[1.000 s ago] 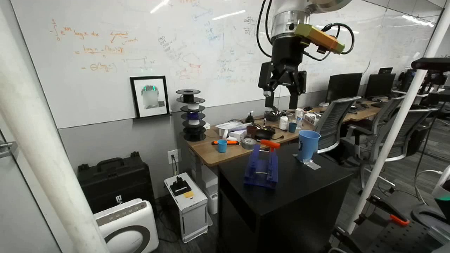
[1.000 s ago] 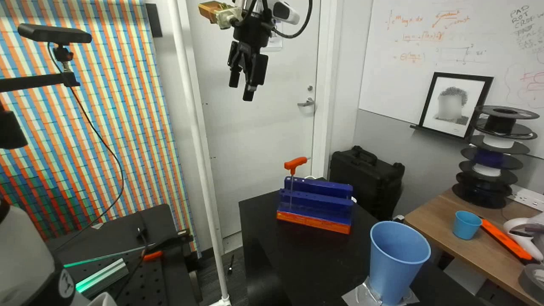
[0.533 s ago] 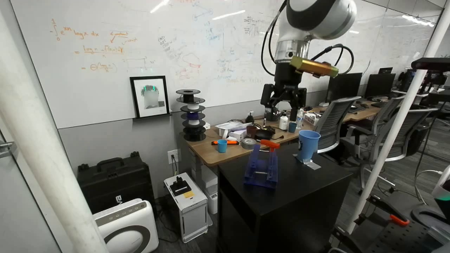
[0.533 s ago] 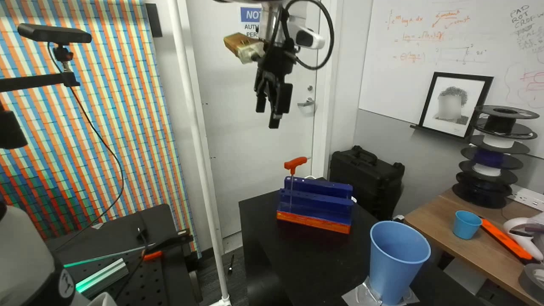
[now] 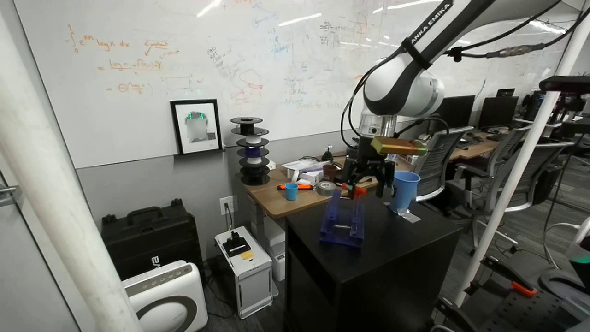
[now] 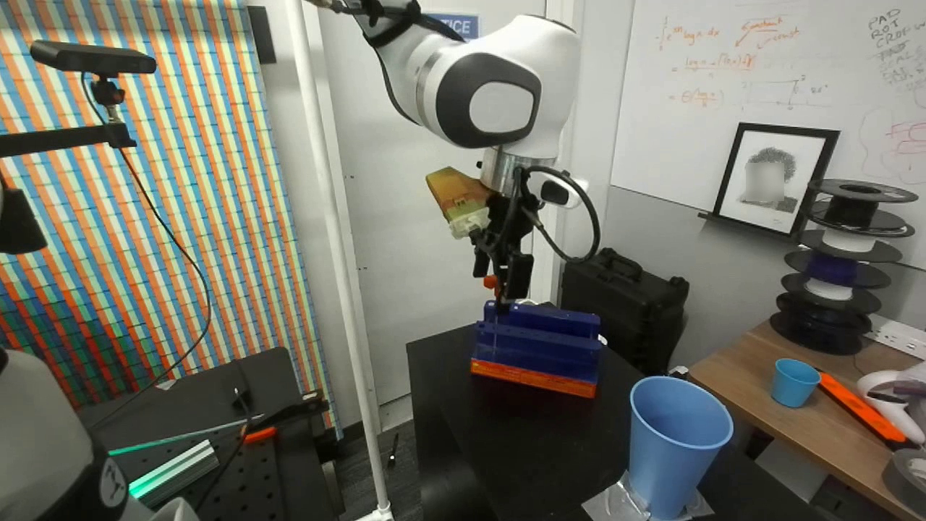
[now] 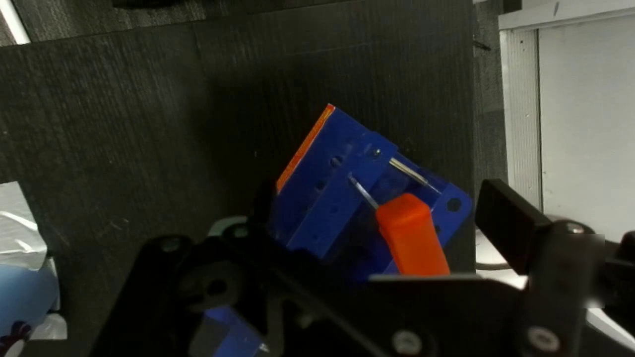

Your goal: Remove the orange object from the blue platform and put it in the blue cup

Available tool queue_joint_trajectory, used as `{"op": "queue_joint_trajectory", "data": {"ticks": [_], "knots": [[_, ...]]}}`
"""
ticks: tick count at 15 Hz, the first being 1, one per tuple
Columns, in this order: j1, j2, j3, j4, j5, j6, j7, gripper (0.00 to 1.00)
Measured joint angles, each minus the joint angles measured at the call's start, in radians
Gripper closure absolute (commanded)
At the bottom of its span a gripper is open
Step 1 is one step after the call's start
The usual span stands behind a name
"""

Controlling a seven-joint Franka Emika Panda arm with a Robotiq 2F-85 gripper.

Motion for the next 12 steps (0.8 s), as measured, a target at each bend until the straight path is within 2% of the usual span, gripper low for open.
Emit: {"op": "queue_joint_trajectory", "data": {"ticks": [2,8,9,12], "knots": [[0.001,0.042,0.000,0.006,-0.002,0.023,-0.009,0.34],[0.002,0.070,-0.001,0.010,-0.044,0.083,-0.026,0.82],[0.004,0.070,0.000,0.010,-0.060,0.089,-0.028,0.82],[0.013,0.070,0.001,0.010,-0.104,0.093,-0.039,0.93]]}}
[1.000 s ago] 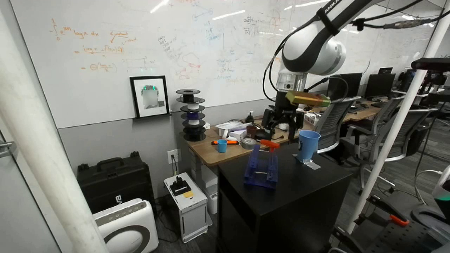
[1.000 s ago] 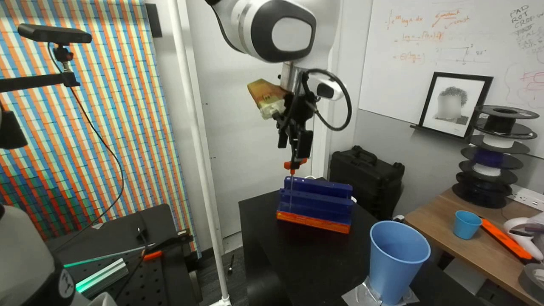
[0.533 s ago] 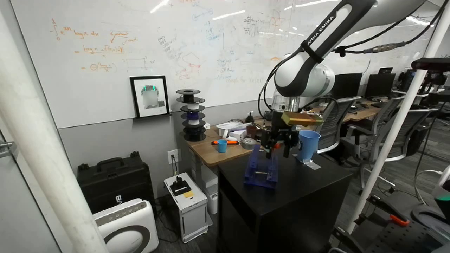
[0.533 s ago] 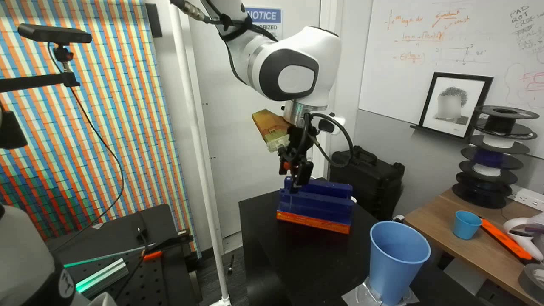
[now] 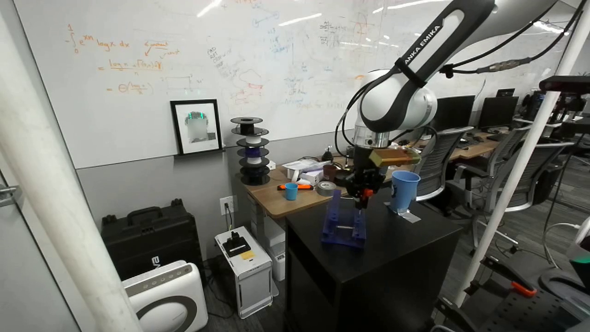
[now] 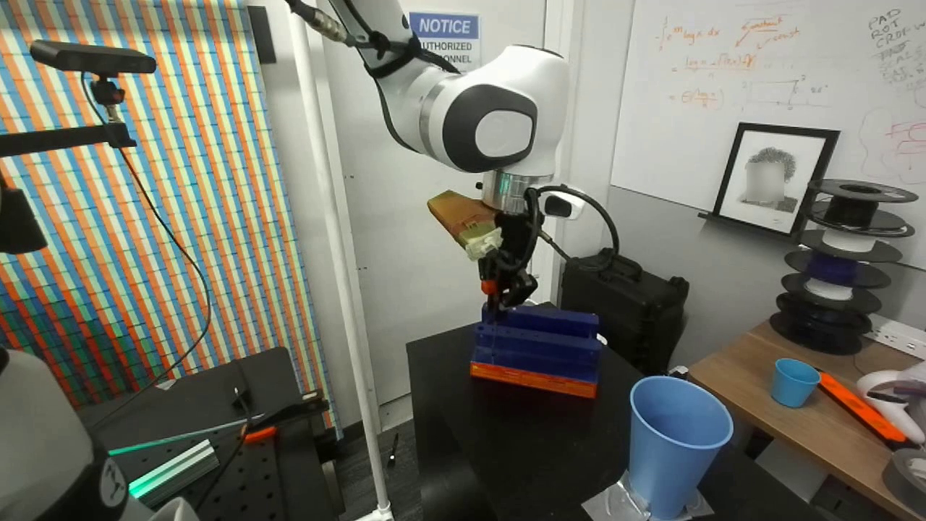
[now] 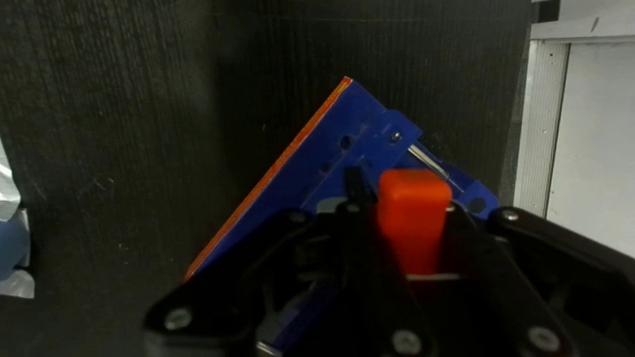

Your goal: Remove the orange object from the blue platform and put it in the blue cup

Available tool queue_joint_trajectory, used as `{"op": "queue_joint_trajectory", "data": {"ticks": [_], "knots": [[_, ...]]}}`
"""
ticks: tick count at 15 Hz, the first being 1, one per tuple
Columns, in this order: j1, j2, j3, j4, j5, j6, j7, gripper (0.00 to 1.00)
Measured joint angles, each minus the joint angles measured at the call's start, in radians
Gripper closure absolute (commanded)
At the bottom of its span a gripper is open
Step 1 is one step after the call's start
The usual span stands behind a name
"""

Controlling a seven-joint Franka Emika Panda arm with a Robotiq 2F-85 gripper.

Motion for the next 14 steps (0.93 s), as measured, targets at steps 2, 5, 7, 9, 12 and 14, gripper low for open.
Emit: {"op": "queue_joint_trajectory", "data": {"ticks": [2,5,7,9,12,14], "knots": [[0.004,0.000,0.001,0.000,-0.020,0.001,-0.007,0.88],[0.005,-0.001,0.003,0.000,-0.029,0.001,-0.023,0.88],[0.007,-0.012,0.007,-0.001,-0.033,-0.001,-0.030,0.87],[0.010,-0.040,0.014,-0.007,-0.034,-0.008,-0.034,0.87],[0.013,-0.123,0.030,-0.031,-0.033,-0.031,-0.040,0.87],[0.014,-0.195,0.038,-0.050,-0.029,-0.054,-0.046,0.87]]}}
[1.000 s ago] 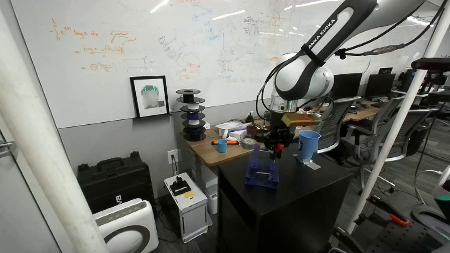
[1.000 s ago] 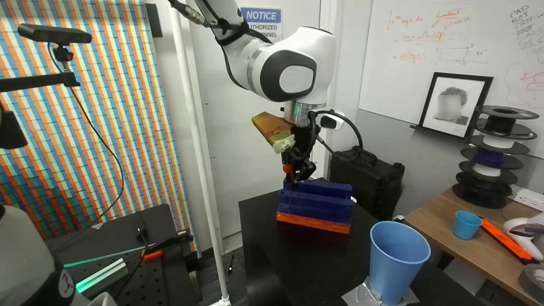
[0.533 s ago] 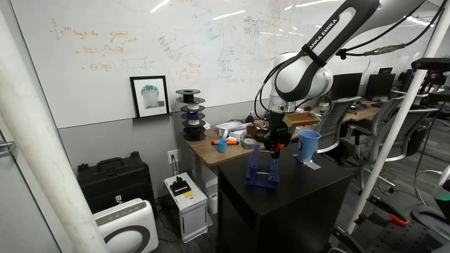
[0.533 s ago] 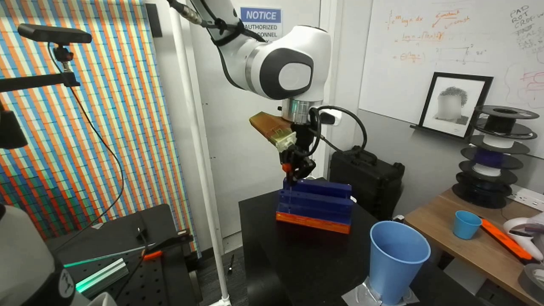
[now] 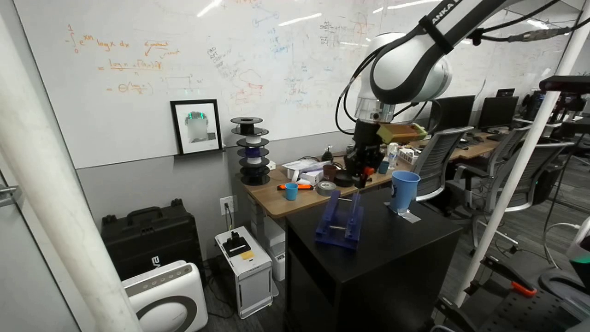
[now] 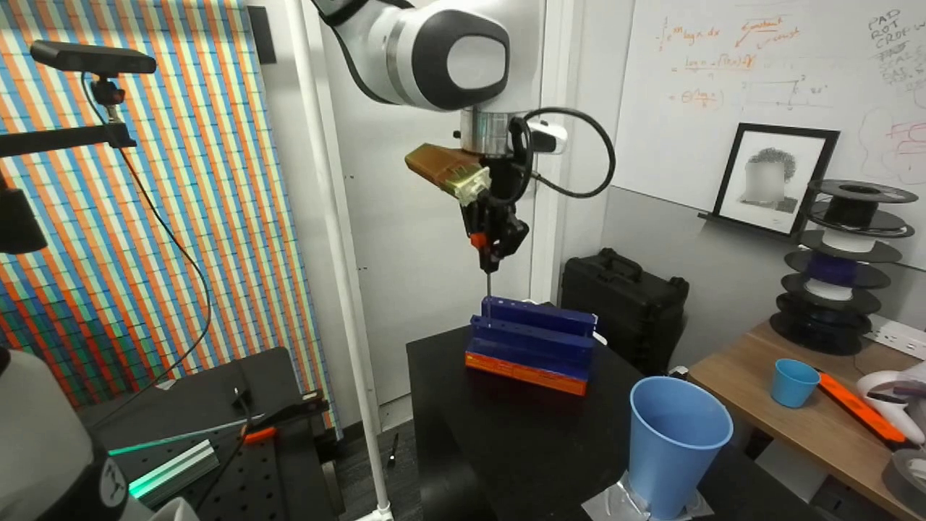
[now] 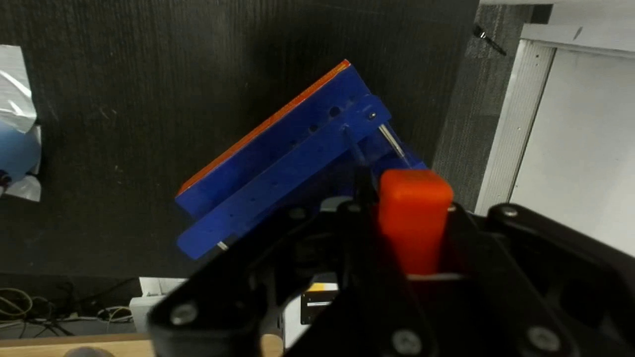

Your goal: Remove the orange object from the blue platform and put it in the blue cup

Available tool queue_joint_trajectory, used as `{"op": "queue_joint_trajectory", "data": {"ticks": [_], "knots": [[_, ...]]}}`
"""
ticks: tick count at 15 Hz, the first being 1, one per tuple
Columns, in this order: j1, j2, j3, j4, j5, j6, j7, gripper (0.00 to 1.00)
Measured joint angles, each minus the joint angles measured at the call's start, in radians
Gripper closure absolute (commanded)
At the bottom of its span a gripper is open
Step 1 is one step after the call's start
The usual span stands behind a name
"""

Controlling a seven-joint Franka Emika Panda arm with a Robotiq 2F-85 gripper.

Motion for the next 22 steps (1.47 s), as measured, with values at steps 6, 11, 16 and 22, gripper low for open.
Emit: {"op": "queue_joint_trajectory", "data": {"ticks": [6,11,16,22], "knots": [[-0.010,-0.241,-0.002,-0.037,-0.071,-0.144,0.058,0.89],[-0.135,-0.295,-0.092,-0.044,-0.149,-0.103,0.114,0.88],[-0.204,-0.151,-0.198,0.025,-0.111,-0.054,0.103,0.88],[-0.211,0.083,-0.231,0.177,-0.047,-0.056,0.101,0.88]]}}
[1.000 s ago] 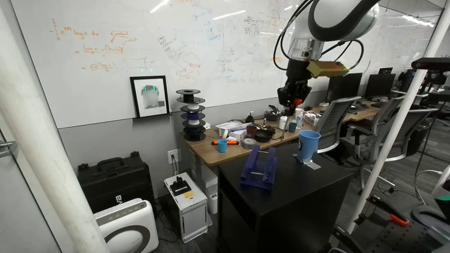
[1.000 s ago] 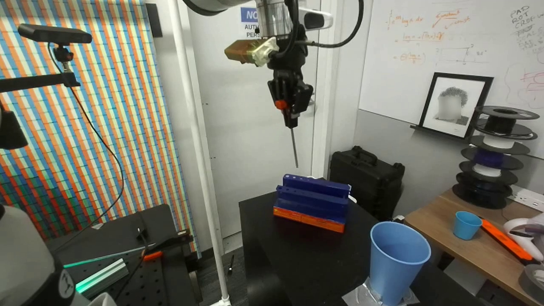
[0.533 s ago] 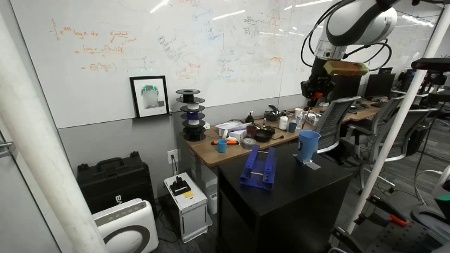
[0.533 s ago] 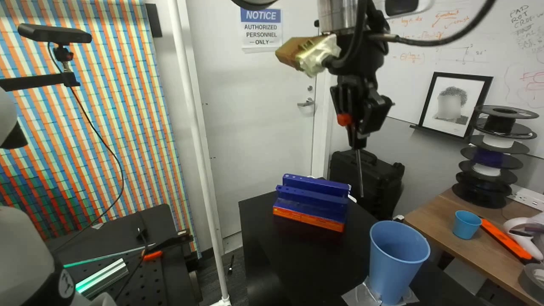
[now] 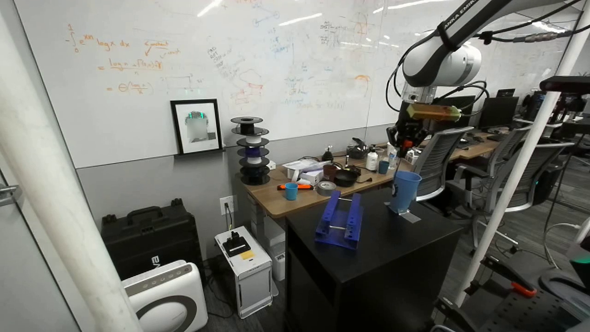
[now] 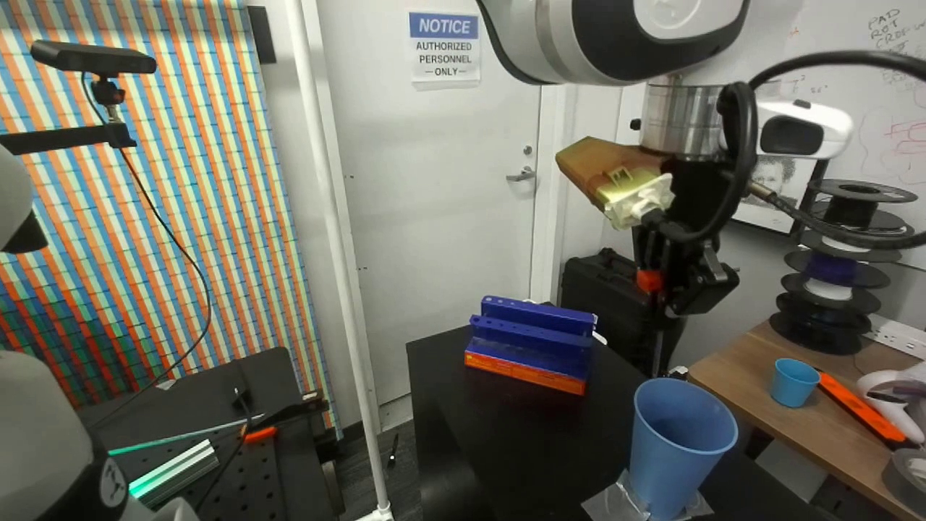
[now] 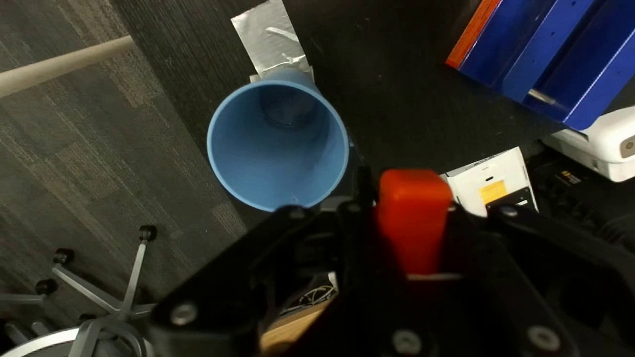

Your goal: Remove the orange object from the blue platform and put it in the blue cup

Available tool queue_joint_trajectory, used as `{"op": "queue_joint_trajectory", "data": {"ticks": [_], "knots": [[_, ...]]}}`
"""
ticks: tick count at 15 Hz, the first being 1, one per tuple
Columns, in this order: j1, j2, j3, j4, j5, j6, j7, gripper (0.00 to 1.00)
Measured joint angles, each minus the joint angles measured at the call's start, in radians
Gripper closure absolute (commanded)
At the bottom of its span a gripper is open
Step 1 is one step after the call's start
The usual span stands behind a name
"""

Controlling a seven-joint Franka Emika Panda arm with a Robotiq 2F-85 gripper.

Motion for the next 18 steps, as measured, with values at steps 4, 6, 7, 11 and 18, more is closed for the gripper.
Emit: {"op": "queue_joint_trajectory", "data": {"ticks": [4,6,7,11,18], "knots": [[0.000,0.048,-0.011,0.065,0.000,-0.005,0.005,0.88],[0.000,0.033,-0.011,0.077,0.000,-0.007,0.005,0.88],[0.002,0.017,-0.009,0.077,0.003,-0.019,0.005,0.88],[0.012,-0.074,0.001,0.073,0.021,-0.176,0.014,0.88],[0.009,-0.157,-0.001,0.053,-0.067,-0.296,0.176,0.88]]}}
